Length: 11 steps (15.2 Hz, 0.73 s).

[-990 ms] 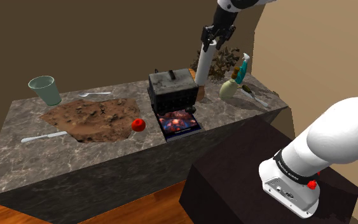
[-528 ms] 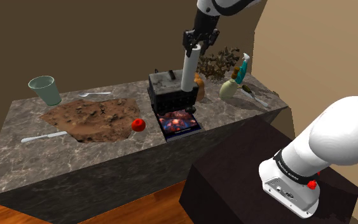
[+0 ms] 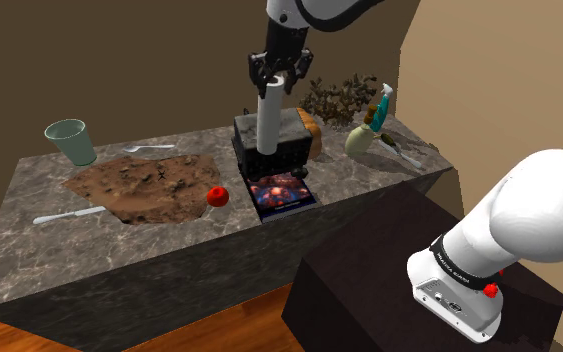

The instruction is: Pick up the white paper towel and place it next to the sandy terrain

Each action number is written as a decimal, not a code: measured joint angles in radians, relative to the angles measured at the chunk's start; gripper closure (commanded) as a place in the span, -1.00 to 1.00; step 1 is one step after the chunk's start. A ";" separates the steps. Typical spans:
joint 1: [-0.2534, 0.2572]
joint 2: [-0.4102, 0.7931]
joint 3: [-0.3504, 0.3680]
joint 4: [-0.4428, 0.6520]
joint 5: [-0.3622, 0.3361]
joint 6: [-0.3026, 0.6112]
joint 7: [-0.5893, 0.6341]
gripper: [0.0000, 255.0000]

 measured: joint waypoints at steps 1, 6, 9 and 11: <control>0.008 0.016 0.016 0.013 -0.007 0.000 0.028 1.00; 0.049 0.111 0.092 0.127 -0.055 -0.037 0.166 1.00; 0.068 0.166 0.119 0.169 -0.086 -0.036 0.228 1.00; 0.070 0.179 0.121 0.157 -0.095 -0.013 0.239 1.00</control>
